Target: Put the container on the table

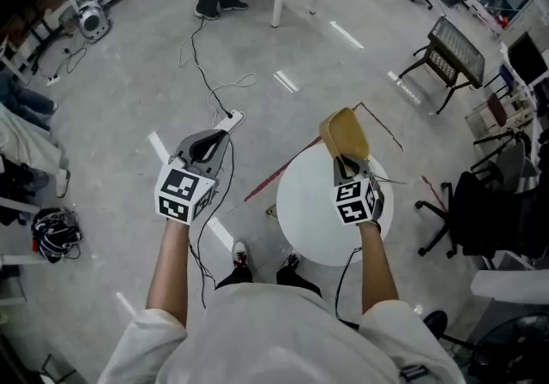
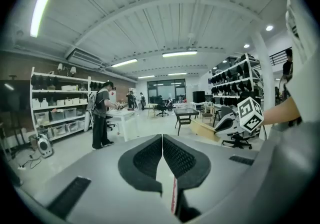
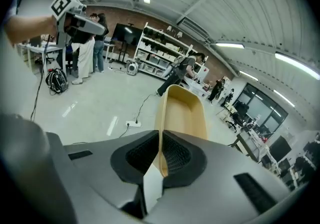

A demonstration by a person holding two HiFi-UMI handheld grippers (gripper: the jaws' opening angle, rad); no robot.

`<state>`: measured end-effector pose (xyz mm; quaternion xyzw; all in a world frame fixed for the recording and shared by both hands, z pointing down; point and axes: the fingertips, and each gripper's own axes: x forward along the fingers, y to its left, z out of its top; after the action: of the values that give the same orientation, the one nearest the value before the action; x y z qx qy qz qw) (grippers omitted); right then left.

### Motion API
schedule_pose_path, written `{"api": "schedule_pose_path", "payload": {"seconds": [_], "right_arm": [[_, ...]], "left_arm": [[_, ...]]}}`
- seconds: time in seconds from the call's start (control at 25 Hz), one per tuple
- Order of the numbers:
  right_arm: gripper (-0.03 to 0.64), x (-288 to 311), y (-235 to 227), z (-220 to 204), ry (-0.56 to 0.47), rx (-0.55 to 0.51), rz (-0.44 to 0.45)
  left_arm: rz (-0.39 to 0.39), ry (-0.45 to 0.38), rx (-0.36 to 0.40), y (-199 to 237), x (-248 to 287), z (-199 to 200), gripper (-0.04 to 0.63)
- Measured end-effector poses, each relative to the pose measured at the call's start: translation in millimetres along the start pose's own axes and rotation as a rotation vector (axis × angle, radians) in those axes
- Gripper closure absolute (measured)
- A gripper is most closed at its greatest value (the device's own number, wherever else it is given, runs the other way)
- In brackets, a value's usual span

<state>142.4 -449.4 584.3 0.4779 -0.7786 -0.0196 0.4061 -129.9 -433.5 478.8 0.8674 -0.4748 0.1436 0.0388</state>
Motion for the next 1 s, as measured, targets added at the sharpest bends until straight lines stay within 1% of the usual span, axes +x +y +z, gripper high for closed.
{"api": "schedule_pose_path", "payload": {"seconds": [0.12,0.24,0.4,0.56,0.72,0.84,0.92,1.0], "right_arm": [[0.580,49.3,11.2,-28.9,0.061,-0.043,0.061],[0.578,90.7,27.6,-68.0,0.137,-0.084,0.132],[0.578,131.7,62.2,-119.6,0.241,-0.134,0.231],[0.572,154.0,85.9,-154.7,0.297,-0.190,0.291],[0.575,160.9,92.2,-171.4,0.326,-0.235,0.318],[0.566,164.3,95.0,-175.7,0.347,-0.235,0.334],[0.550,164.1,95.8,-171.5,0.351,-0.202,0.346],[0.546,155.2,93.3,-158.8,0.335,-0.121,0.368]], "left_arm": [[0.039,0.047,-0.039,3.1,13.9,-22.1,0.574],[0.067,0.084,-0.066,-3.6,24.8,-41.4,0.574],[0.064,0.131,-0.084,-14.2,36.2,-64.4,0.574],[0.068,0.180,-0.107,-22.0,44.8,-86.9,0.574],[0.080,0.213,-0.124,-30.7,48.1,-96.0,0.574],[0.079,0.223,-0.128,-30.4,52.1,-99.1,0.574],[0.072,0.220,-0.129,-27.3,53.9,-99.4,0.574],[0.067,0.214,-0.128,-25.9,52.8,-94.4,0.574]]}}
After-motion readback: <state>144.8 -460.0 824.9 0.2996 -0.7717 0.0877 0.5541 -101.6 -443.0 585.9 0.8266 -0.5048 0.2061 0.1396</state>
